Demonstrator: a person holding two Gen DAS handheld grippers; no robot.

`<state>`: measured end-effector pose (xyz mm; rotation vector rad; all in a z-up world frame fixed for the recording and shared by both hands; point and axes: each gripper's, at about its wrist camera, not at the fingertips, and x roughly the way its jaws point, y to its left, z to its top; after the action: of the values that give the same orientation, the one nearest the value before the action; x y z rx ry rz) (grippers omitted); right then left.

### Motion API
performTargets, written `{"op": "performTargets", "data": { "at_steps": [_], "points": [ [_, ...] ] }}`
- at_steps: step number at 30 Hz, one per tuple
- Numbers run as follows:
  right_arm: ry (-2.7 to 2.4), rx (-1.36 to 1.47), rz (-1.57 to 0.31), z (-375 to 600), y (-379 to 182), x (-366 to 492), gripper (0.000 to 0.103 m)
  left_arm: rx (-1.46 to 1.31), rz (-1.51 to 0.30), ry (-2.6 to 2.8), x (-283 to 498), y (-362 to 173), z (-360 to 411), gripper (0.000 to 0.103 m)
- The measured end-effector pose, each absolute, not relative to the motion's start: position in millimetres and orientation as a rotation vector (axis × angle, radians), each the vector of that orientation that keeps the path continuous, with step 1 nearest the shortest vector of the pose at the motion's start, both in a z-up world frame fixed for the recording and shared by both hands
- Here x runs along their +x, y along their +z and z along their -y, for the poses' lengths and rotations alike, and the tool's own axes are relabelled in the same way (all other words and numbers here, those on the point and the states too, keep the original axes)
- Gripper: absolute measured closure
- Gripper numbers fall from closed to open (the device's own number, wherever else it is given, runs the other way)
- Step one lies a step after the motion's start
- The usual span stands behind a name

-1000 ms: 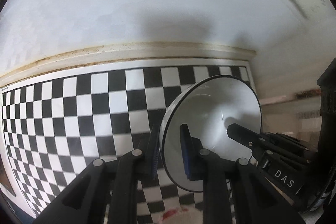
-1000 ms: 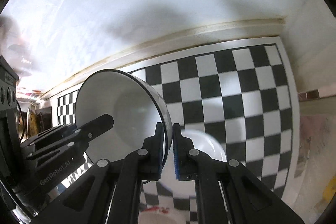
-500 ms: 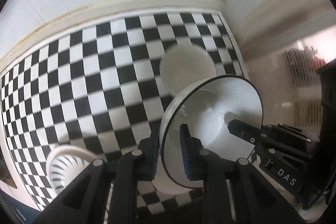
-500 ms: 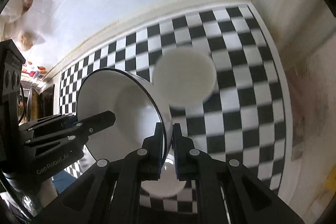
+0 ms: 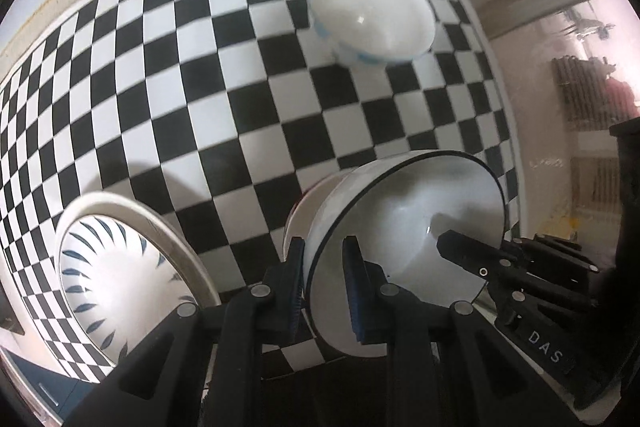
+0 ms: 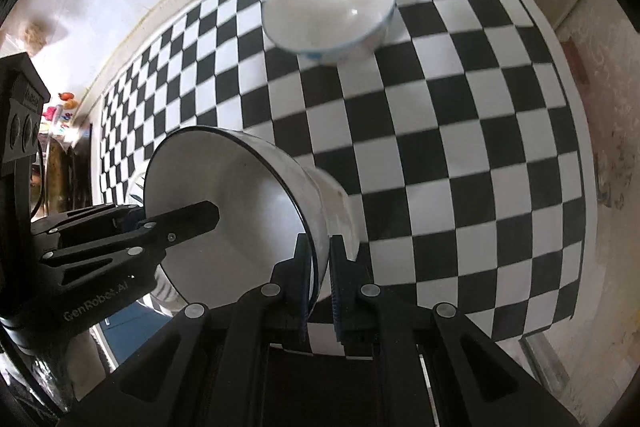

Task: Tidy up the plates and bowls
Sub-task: 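Carry the plain white bowl with both tools and lower it into the red-flower bowl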

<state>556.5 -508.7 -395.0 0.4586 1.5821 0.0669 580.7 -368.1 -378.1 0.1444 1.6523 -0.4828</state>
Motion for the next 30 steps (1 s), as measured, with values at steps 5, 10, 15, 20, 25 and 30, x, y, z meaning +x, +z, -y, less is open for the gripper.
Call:
{"op": "performTargets", "data": {
  "at_steps": [5,10,15,20,25,30],
  "points": [
    [0.068,0.456,-1.611,506.1,-406.6,549.9,0.093,0.157,-1.677,-0.467,574.4,-388.8,369.8,0.086],
    [0.074,0.462,-1.635,504.9,-417.9,546.5,0.093,0.166,-1.703,-0.444,569.2,-402.4,375.7,0.086],
    [0.078,0.467,-1.65,502.2,-424.1,546.8,0.093,0.178,-1.72,-0.423,567.2,-411.6,380.5,0.086],
    [0.074,0.488,-1.656,504.7,-427.6,547.0,0.093,0.18,-1.721,-0.417,566.8,-414.3,383.4,0.086],
    [0.073,0.456,-1.668,502.6,-425.2,548.8,0.093,0.183,-1.731,-0.411,564.9,-412.4,377.5,0.086],
    [0.061,0.436,-1.662,504.3,-420.5,550.8,0.092,0.187,-1.735,-0.412,561.2,-411.7,380.5,0.086]
  ]
}}
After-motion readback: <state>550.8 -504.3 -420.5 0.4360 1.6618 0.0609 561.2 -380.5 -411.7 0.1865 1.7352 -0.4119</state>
